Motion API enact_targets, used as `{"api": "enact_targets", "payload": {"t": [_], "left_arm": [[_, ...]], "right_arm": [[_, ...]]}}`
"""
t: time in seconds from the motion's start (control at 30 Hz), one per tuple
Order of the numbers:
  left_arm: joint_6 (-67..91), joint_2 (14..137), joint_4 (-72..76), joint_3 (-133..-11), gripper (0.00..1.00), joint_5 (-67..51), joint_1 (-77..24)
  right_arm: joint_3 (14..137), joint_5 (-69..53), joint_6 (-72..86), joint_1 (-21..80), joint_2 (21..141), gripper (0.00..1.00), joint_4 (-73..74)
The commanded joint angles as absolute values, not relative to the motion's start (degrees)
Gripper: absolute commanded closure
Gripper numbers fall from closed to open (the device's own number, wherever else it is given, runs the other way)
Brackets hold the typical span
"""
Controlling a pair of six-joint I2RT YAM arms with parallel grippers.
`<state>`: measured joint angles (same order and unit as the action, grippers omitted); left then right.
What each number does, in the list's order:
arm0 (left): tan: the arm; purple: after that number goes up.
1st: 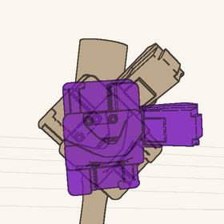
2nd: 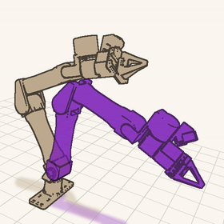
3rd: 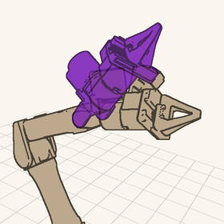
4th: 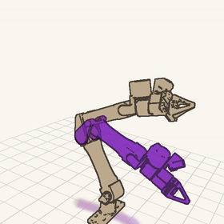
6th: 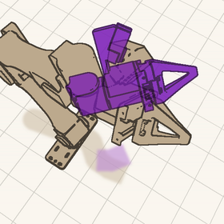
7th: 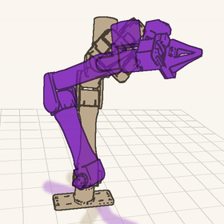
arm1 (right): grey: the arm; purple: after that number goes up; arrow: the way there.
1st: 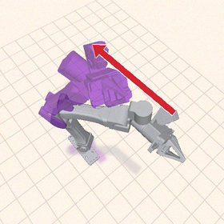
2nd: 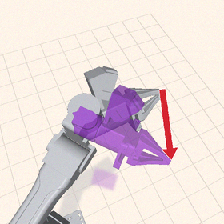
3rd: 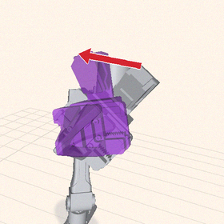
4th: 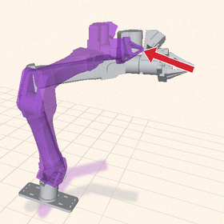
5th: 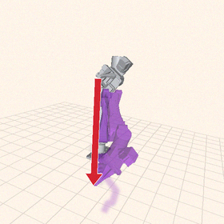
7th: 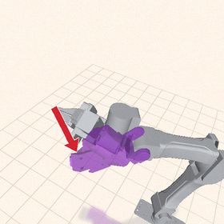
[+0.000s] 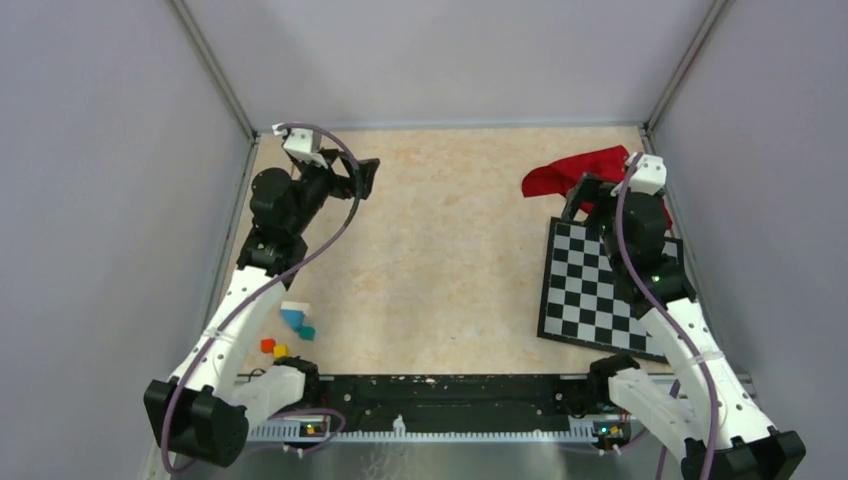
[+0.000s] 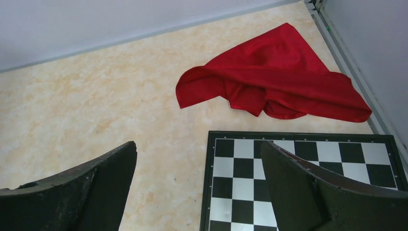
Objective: Fold the napkin into a case and place the utensils inside
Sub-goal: Pick up the crumpled napkin from the corner of the board.
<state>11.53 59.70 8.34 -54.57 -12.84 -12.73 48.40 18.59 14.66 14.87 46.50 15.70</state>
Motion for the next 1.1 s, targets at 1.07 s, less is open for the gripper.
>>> {"api": "enact_targets", "payload": {"t": [1.07], "left_arm": [[9.01, 66.3, 9.17, -57.83, 0.01, -20.91, -32.5]], "right_arm": [[86.4, 8.51, 43.52, -9.78, 116.66, 0.23, 11.31]]}}
